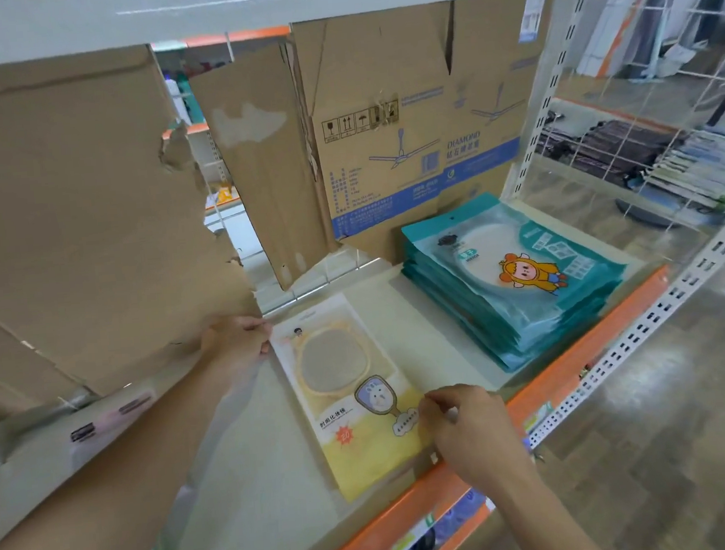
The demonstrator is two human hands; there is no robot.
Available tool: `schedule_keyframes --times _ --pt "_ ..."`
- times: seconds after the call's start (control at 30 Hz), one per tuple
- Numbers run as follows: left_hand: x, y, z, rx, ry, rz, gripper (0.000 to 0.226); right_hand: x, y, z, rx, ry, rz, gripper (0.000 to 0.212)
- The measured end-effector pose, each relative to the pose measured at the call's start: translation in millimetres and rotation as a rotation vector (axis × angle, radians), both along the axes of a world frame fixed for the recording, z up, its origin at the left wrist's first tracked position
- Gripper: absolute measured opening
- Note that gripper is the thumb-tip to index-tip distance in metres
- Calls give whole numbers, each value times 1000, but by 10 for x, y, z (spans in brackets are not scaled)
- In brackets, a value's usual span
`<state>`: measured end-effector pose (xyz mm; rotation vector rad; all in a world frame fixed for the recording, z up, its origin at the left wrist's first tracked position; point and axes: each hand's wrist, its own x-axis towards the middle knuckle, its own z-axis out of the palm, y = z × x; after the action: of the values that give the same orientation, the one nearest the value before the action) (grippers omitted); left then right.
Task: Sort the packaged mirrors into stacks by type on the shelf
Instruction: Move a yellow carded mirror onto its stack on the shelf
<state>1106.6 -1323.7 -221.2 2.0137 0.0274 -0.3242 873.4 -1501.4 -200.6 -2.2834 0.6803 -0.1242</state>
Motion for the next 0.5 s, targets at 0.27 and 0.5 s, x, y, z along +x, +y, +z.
schedule_keyframes --times 0.27,0.5 --pt "-349 155 205 333 -192 -41 36 149 -156 32 -54 -60 44 19" --pt "-847 313 297 484 -279 -42 29 288 -138 73 -172 -134 150 31"
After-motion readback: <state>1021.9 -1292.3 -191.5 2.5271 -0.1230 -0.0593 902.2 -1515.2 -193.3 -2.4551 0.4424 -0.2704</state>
